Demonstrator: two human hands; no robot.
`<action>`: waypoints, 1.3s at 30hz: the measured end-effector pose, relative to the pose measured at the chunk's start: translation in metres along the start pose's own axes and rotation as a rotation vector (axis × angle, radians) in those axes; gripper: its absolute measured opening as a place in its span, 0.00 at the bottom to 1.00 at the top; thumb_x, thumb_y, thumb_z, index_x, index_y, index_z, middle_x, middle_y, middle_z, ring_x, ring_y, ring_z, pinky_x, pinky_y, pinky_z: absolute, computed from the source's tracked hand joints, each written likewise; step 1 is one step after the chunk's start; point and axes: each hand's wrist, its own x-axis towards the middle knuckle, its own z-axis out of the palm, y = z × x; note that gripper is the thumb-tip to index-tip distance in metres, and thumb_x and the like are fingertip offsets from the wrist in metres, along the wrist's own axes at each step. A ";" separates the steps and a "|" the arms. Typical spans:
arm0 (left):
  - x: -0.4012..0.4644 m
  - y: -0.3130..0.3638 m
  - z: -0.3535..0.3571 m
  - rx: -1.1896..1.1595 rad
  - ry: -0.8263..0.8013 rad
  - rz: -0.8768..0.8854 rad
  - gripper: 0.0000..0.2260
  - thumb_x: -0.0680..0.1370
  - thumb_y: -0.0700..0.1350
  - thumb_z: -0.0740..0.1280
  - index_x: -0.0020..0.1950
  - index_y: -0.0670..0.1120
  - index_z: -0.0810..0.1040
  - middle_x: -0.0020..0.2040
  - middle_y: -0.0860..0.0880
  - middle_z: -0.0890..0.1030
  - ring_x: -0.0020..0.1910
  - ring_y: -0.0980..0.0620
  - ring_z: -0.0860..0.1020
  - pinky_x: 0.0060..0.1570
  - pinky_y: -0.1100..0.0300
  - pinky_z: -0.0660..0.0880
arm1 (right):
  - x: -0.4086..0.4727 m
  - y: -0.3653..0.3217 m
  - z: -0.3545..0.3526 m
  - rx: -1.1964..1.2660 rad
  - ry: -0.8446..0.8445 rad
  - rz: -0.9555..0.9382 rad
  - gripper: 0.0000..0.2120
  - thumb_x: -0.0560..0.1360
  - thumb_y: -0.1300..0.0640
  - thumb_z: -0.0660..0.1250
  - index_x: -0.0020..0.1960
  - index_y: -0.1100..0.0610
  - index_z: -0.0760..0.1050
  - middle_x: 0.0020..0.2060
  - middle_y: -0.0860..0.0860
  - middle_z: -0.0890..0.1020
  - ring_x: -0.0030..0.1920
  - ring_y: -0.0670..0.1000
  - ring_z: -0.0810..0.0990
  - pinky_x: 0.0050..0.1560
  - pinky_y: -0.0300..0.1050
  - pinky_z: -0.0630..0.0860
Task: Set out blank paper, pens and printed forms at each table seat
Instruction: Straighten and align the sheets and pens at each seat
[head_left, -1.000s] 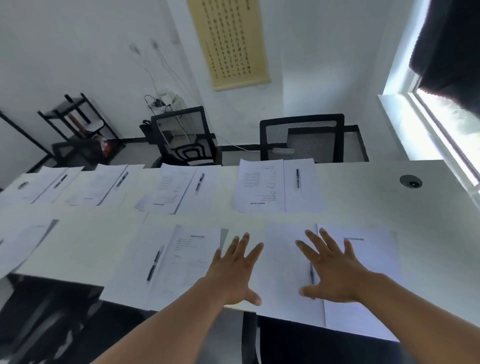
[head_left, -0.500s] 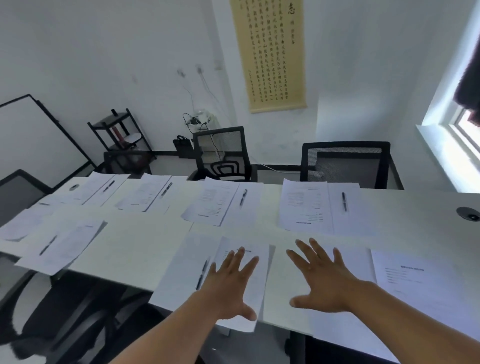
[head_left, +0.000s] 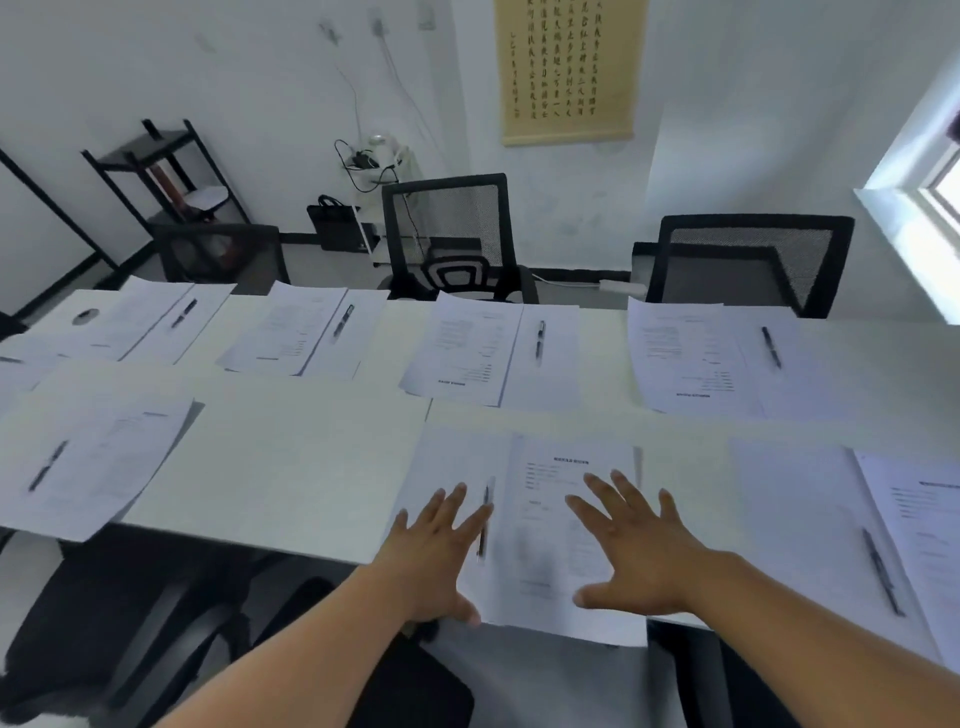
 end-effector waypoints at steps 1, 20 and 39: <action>0.003 -0.009 0.003 0.001 -0.004 0.003 0.61 0.74 0.67 0.78 0.87 0.61 0.32 0.87 0.50 0.29 0.88 0.44 0.33 0.85 0.34 0.44 | 0.005 -0.006 0.003 0.004 -0.004 0.004 0.56 0.74 0.22 0.62 0.86 0.42 0.32 0.84 0.47 0.28 0.83 0.56 0.25 0.80 0.74 0.36; 0.103 -0.069 0.022 0.076 -0.110 0.066 0.65 0.72 0.64 0.81 0.84 0.64 0.27 0.86 0.49 0.26 0.85 0.39 0.27 0.79 0.23 0.47 | 0.106 -0.007 0.040 -0.001 -0.073 0.032 0.58 0.74 0.21 0.61 0.85 0.43 0.29 0.82 0.49 0.24 0.82 0.58 0.22 0.81 0.75 0.36; 0.127 -0.036 0.033 0.102 -0.085 0.170 0.55 0.78 0.61 0.78 0.85 0.68 0.35 0.88 0.46 0.32 0.86 0.30 0.35 0.77 0.22 0.61 | 0.116 0.010 0.056 -0.003 -0.079 0.040 0.53 0.76 0.25 0.63 0.82 0.32 0.26 0.81 0.48 0.21 0.81 0.58 0.21 0.79 0.78 0.38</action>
